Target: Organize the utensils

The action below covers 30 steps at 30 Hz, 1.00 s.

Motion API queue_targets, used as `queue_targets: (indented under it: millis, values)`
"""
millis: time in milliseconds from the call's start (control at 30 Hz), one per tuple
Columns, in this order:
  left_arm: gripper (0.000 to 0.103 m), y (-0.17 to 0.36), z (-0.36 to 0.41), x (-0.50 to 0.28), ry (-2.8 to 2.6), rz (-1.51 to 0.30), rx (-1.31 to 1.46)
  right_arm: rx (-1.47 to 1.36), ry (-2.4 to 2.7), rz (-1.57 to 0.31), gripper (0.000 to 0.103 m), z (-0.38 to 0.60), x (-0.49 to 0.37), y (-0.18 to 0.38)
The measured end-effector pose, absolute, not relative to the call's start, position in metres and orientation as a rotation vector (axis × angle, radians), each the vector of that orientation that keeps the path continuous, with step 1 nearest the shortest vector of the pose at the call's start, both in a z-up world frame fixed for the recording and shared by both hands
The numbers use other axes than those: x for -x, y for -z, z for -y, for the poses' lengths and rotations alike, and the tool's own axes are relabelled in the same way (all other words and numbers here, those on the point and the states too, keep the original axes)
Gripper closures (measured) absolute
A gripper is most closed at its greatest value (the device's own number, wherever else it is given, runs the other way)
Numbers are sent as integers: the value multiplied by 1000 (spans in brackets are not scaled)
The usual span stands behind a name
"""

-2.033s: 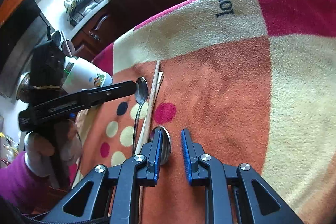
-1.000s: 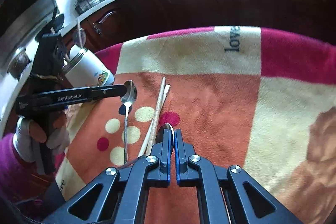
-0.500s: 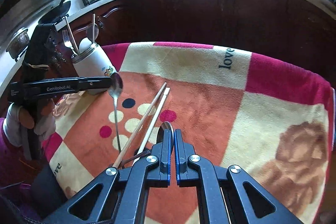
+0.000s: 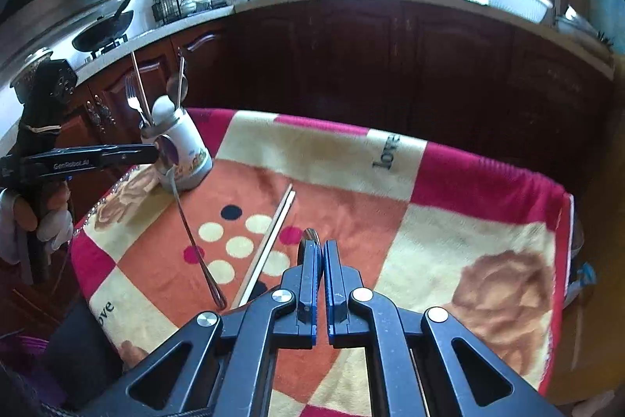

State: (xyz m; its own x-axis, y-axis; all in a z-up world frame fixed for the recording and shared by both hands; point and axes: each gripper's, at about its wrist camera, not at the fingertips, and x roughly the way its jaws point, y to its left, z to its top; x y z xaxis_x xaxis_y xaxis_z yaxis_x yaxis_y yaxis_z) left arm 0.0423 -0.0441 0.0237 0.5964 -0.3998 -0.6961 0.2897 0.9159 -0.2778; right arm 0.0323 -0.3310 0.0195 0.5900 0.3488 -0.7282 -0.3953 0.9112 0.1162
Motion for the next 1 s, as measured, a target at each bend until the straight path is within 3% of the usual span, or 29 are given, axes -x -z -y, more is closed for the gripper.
queue_targets:
  millis: [1000]
  values:
    - [102, -97, -39, -10, 239, -691, 160, 170, -593, -643, 101, 208, -70, -107]
